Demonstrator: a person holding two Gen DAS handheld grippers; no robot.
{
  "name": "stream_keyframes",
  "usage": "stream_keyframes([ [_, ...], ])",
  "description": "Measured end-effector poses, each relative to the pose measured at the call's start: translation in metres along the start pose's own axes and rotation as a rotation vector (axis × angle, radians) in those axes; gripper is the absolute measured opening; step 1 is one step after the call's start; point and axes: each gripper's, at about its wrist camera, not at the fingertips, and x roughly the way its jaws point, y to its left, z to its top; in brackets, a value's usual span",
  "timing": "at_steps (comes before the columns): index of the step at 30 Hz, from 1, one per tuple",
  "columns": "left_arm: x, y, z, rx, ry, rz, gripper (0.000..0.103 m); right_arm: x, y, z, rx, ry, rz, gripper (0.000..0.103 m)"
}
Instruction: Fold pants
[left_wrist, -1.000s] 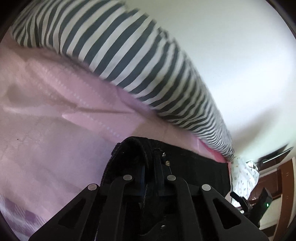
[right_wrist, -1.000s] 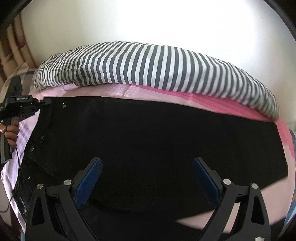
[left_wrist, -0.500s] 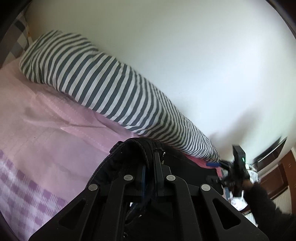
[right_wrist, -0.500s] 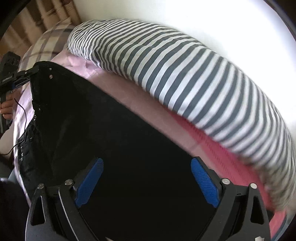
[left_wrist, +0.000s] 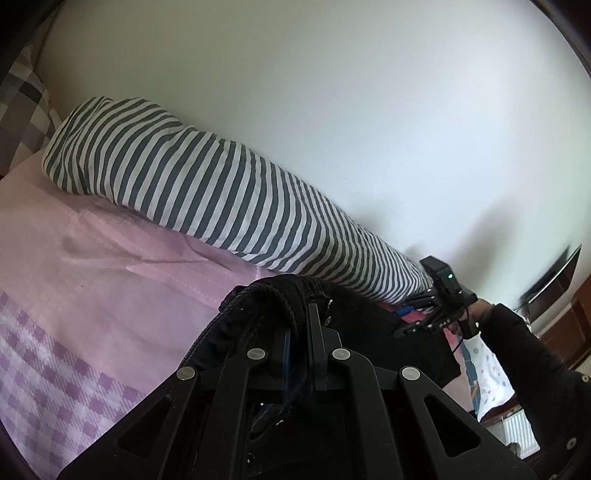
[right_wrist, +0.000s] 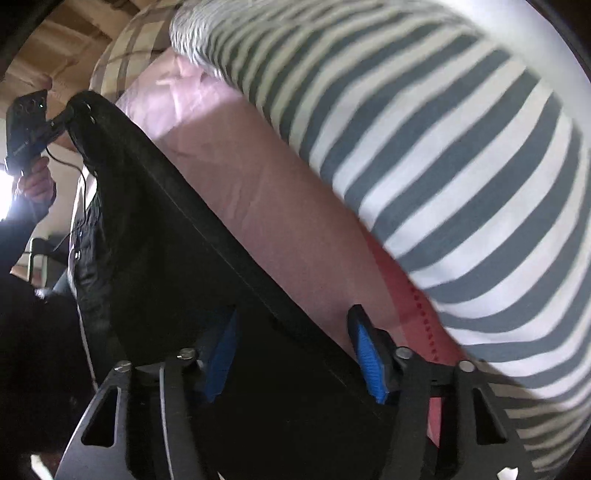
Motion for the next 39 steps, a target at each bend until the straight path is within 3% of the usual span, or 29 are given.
stream_keyframes([
  [3,-0.005,-0.002,-0.001,-0.002,-0.004,-0.011,0.006,0.002,-0.005,-0.009,0.003,0.027,0.022,0.046],
  [6,-0.008,-0.004,-0.002,0.009,-0.01,-0.007,0.006,-0.006,-0.01,-0.019,0.022,0.023,0.018,0.028],
  [11,-0.006,-0.003,-0.001,0.004,-0.006,0.013,0.006,-0.013,-0.007,-0.038,0.051,0.042,-0.099,0.013],
  [17,-0.002,-0.005,-0.001,0.053,-0.011,0.076,0.006,-0.042,0.045,-0.06,0.059,-0.093,-0.369,0.008],
  [24,-0.018,-0.014,-0.008,0.117,0.012,0.087,0.006,-0.052,0.129,-0.102,0.184,-0.149,-0.661,0.005],
  [33,-0.065,-0.03,-0.039,0.209,0.045,0.095,0.007,-0.05,0.221,-0.163,0.322,-0.244,-0.754,0.005],
  [39,-0.086,-0.035,-0.075,0.249,0.087,0.103,0.007,-0.025,0.268,-0.207,0.416,-0.291,-0.747,0.005],
])
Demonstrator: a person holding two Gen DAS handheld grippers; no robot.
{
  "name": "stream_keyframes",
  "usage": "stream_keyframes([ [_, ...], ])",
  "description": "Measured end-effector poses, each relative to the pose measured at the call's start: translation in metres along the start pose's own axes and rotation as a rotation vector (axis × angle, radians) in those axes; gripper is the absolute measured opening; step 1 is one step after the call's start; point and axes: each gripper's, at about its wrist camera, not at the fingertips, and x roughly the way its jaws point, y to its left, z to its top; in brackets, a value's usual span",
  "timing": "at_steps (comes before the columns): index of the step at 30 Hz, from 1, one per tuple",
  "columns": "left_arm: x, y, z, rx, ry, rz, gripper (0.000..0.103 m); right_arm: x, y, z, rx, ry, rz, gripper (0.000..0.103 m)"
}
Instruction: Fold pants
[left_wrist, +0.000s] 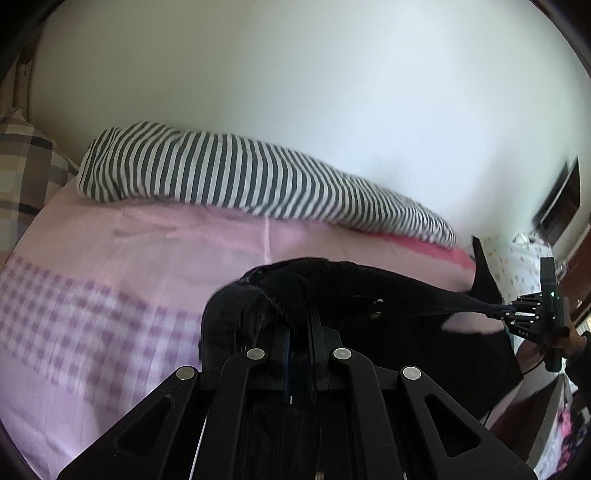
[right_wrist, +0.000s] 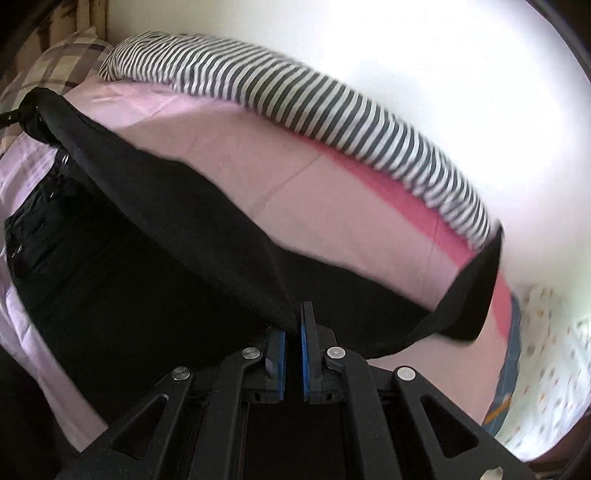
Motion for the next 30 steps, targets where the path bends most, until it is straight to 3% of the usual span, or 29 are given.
stream_keyframes([
  [7,-0.002,0.0,-0.05,0.037,0.103,0.035,0.01,0.014,0.034,-0.061,0.1,0.054,0.026,0.004],
  [15,0.02,0.0,-0.104,0.109,0.283,0.117,0.012,0.023,0.05,-0.085,0.122,0.095,0.002,0.005],
  [18,0.025,-0.003,-0.113,0.134,0.305,0.154,0.014,0.029,0.052,-0.088,0.122,0.107,-0.005,0.005],
  [24,0.021,0.004,-0.116,0.084,0.359,0.144,0.018,0.032,0.056,-0.083,0.156,0.097,-0.014,0.011],
  [27,0.011,0.005,-0.116,0.082,0.367,0.148,0.022,0.026,0.057,-0.085,0.175,0.092,-0.007,0.022],
  [29,0.001,0.007,-0.117,0.07,0.359,0.158,0.034,0.02,0.058,-0.088,0.183,0.076,0.003,0.036],
  [30,-0.003,0.009,-0.117,0.061,0.351,0.165,0.039,0.017,0.059,-0.089,0.183,0.068,-0.001,0.036],
])
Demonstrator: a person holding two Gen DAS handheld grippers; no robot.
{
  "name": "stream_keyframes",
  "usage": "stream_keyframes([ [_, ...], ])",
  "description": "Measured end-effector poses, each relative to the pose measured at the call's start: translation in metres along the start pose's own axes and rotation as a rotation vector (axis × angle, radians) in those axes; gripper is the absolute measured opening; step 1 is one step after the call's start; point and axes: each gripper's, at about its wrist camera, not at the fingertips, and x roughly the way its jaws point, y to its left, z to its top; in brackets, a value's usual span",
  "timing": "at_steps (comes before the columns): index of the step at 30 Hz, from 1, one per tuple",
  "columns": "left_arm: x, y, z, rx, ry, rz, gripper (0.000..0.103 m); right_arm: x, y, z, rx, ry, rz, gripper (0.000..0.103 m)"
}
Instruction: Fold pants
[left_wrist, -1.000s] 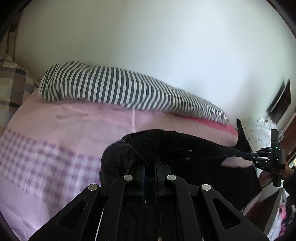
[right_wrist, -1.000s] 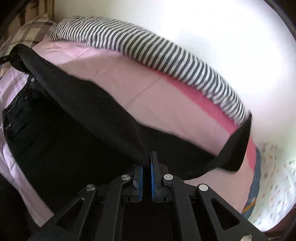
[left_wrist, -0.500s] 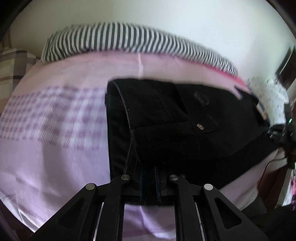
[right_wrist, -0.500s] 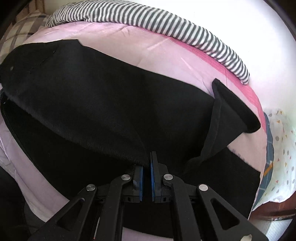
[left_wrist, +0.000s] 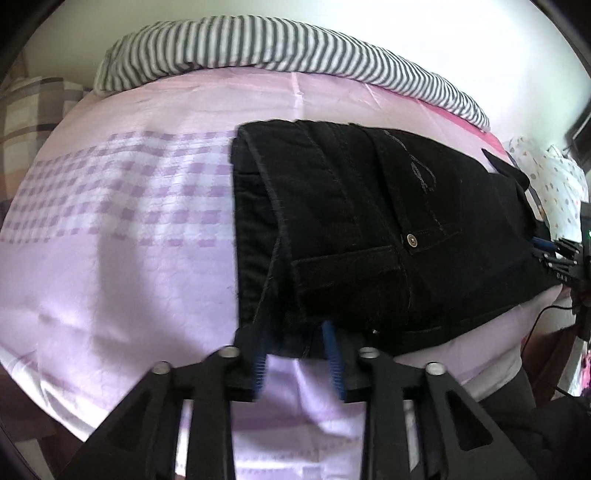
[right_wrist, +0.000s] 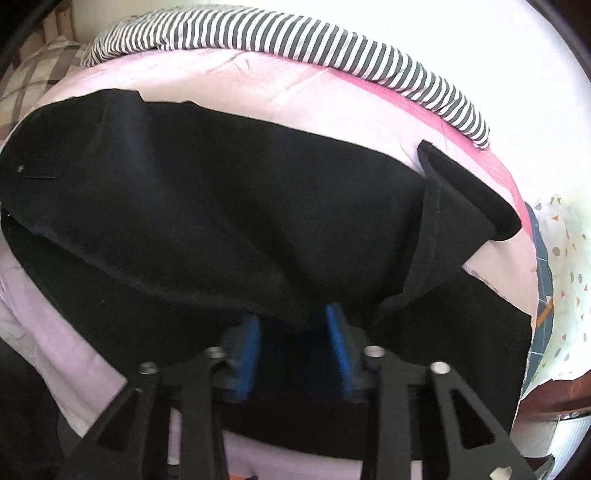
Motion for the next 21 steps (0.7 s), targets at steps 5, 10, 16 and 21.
stream_keyframes([
  [5,-0.026,0.019,-0.015,-0.158,-0.05,-0.062,0.05,-0.024,-0.004,-0.011,0.067,-0.045,0.052,0.038],
  [10,-0.036,0.031,-0.026,-0.388,-0.101,-0.296,0.05,-0.044,-0.019,-0.022,0.21,-0.102,0.138,0.041],
  [16,-0.015,0.011,-0.018,-0.48,-0.077,-0.346,0.05,-0.037,-0.034,-0.027,0.307,-0.101,0.191,0.041],
  [21,0.005,0.007,-0.016,-0.538,-0.058,-0.355,0.05,-0.025,-0.05,-0.037,0.423,-0.084,0.203,0.041],
])
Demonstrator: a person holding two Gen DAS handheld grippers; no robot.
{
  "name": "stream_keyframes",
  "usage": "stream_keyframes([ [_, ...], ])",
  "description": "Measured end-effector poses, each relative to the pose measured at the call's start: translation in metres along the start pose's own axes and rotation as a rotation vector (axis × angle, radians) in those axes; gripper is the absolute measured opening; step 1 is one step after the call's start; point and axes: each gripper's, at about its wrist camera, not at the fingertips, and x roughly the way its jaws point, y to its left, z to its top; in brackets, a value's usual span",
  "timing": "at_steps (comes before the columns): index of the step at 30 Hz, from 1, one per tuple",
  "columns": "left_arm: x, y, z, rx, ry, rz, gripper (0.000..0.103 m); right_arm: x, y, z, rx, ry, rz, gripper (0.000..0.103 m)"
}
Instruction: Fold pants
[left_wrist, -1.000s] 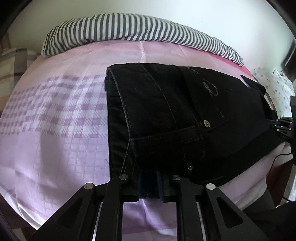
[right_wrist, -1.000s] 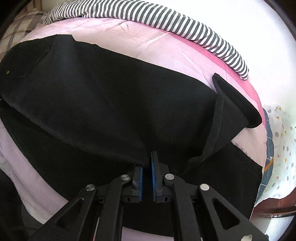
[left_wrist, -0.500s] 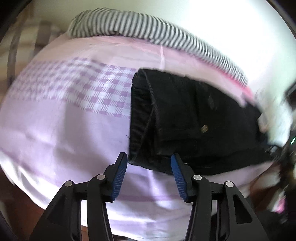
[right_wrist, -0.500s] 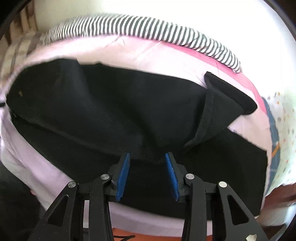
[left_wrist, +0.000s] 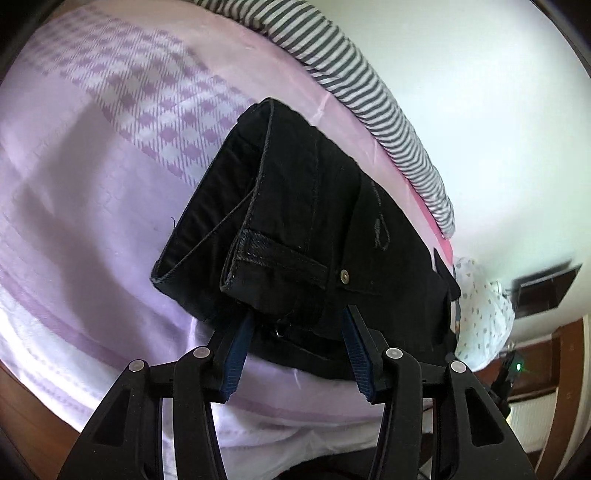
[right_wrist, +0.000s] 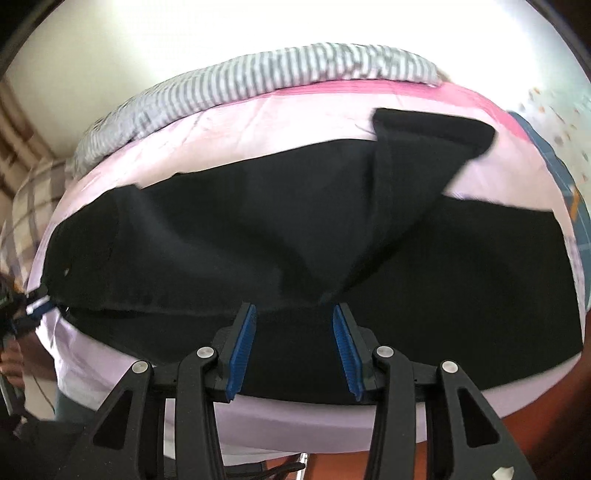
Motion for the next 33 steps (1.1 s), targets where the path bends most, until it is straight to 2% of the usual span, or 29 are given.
stream_keyframes([
  [5,0.014,0.001,0.005,-0.052,-0.03,-0.015,0.048,0.008,-0.01,0.005,0.049,-0.008,-0.095,0.041],
  [8,0.016,0.0,0.008,-0.054,-0.054,-0.001,0.036,0.016,-0.026,0.016,0.123,-0.021,-0.13,0.041],
  [10,0.016,-0.002,0.008,-0.036,-0.064,0.006,0.034,0.019,-0.033,0.023,0.155,-0.033,-0.147,0.041],
  [17,0.016,-0.003,0.009,0.0,-0.069,0.042,0.025,0.051,-0.036,0.056,0.134,0.006,-0.31,0.038],
  [18,0.016,-0.003,0.009,0.0,-0.067,0.045,0.025,0.054,-0.038,0.058,0.14,0.013,-0.317,0.035],
  [20,0.016,-0.001,0.01,-0.001,-0.06,0.049,0.024,0.057,-0.04,0.06,0.153,0.015,-0.322,0.005],
  [21,0.016,-0.001,0.011,0.001,-0.057,0.053,0.023,0.057,-0.04,0.061,0.152,0.016,-0.323,0.002],
  [27,0.015,-0.008,0.022,0.077,-0.036,0.095,0.019,0.029,-0.037,0.055,0.149,-0.053,-0.339,0.002],
  [33,0.015,-0.015,0.028,0.201,-0.002,0.163,0.018,0.003,-0.034,0.027,0.181,-0.052,-0.312,0.002],
])
